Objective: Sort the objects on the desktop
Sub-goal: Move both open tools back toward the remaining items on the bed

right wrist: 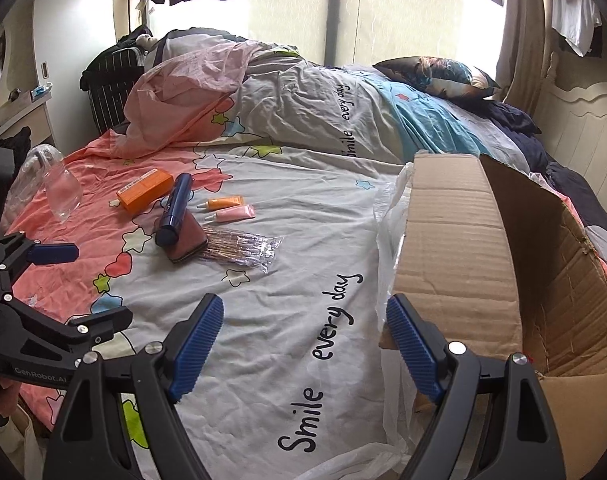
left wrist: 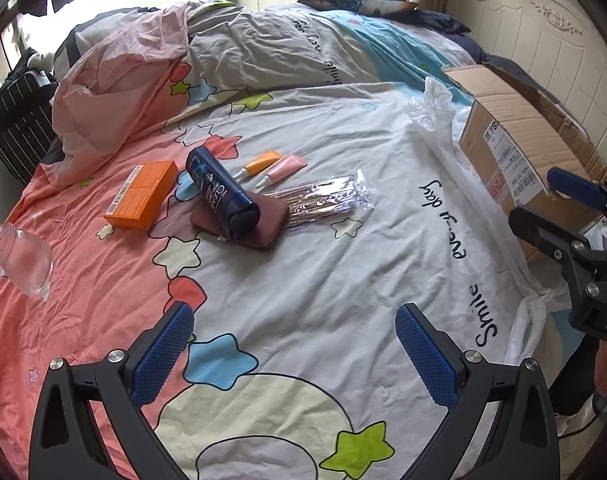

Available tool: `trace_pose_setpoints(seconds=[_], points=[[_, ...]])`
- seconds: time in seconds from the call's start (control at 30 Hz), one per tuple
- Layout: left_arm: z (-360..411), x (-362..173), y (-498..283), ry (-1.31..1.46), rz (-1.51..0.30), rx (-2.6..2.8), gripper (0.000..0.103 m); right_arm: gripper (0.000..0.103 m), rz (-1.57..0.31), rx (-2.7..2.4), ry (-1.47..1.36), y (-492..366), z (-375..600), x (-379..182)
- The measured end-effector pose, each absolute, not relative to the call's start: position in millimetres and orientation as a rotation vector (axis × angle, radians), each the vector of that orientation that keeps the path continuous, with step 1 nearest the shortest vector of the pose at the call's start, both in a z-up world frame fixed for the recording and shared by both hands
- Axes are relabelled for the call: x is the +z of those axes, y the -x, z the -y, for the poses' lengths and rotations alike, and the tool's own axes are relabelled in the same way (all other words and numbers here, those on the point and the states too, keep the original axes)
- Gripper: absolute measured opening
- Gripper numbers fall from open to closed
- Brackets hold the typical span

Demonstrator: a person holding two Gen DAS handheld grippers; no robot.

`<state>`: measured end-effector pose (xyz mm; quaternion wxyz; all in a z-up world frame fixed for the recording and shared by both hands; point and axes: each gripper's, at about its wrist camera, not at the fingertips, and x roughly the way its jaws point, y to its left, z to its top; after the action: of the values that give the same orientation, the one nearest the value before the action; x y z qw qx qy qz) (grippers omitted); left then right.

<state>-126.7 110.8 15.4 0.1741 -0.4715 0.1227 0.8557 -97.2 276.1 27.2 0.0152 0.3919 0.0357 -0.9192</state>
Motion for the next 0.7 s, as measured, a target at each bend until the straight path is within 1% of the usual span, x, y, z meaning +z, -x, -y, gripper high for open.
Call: trace_pose_setpoints(seconds=[0.5, 0.7], points=[[-75, 5, 167, 1.439, -0.247, 2.486, 0.103, 0.082, -0.202, -2.758, -1.282, 138, -245, 3], [-78, -3, 181, 1.466, -0.272, 2.486, 0.103, 0.082, -0.301, -2.715, -1.304, 155, -234, -5]])
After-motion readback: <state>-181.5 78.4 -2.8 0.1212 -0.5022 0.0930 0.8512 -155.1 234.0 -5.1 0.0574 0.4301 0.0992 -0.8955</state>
